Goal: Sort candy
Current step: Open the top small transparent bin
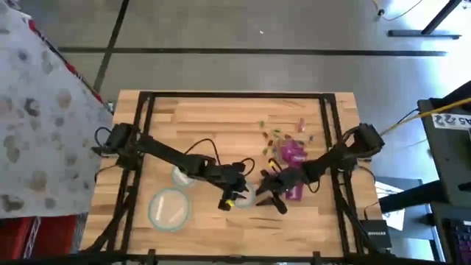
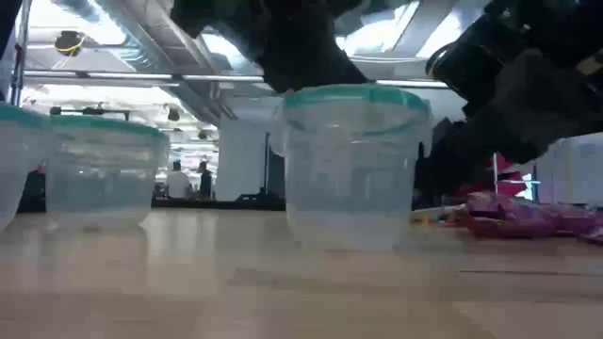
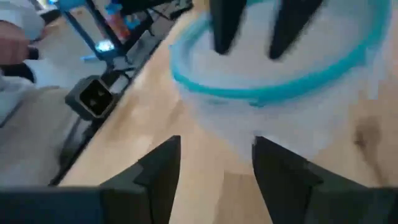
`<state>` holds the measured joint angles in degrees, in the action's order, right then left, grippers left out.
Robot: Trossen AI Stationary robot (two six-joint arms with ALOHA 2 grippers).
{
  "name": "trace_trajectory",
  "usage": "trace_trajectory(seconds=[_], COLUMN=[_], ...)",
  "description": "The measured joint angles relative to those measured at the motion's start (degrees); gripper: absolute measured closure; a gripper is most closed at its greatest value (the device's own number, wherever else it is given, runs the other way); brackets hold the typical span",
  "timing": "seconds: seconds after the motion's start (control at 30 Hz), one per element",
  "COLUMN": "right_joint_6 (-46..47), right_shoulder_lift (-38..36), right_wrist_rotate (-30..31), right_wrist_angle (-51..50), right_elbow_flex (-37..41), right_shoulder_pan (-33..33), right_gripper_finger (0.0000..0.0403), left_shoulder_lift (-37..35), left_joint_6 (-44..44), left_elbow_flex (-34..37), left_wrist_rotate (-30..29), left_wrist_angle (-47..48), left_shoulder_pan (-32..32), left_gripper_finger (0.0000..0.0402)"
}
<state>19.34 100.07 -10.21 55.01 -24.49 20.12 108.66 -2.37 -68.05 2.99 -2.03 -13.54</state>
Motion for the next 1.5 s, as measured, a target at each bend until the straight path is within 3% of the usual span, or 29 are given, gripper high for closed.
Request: trace_trajectory(seconds=[0.13, 0.37, 0.6, 0.93, 1.07, 1.2, 1.5], right_joint_6=[-0.4, -0.3, 2.6, 2.7, 1.6, 0.5, 0.2], right_shoulder_lift=[0.0, 0.1, -0.3, -0.3, -0.3, -0.2, 0.0], right_wrist_rotate=[-0.6, -11.3, -16.9, -3.3, 0.2, -0.2, -7.6], right_wrist_angle=[0.5, 5.8, 6.4, -8.6, -7.9, -3.4, 0.3], right_elbow_flex=[0.0, 0.1, -0.2, -1.2, -1.2, -1.0, -1.0], right_shoulder_pan=[0.0, 0.0, 0.2, 0.2, 0.1, 0.2, 0.0], right_gripper_finger=[0.0221, 0.0221, 0.0221, 0.0221, 0.0221, 0.0221, 0.0221], left_shoulder_lift=[1.0, 2.6, 2.6, 2.6, 2.6, 2.6, 3.0], left_joint_6=[0.2, -0.9, -0.9, -0.5, -0.5, -0.6, -0.1], left_elbow_flex=[0.0, -0.1, 0.0, 0.1, 0.1, 0.1, 0.1], left_wrist_rotate=[-0.8, -1.3, -2.0, -4.8, -4.7, -4.7, -7.9], left_wrist_angle=[0.2, -0.1, -0.5, -0.4, -0.4, -0.2, -0.1], left_shoulder_pan=[-0.1, -0.5, -0.5, -0.2, -0.2, -0.3, -0.2], left_gripper_finger=[0.0287, 0.0287, 0.0287, 0.0287, 0.0287, 0.0287, 0.0287])
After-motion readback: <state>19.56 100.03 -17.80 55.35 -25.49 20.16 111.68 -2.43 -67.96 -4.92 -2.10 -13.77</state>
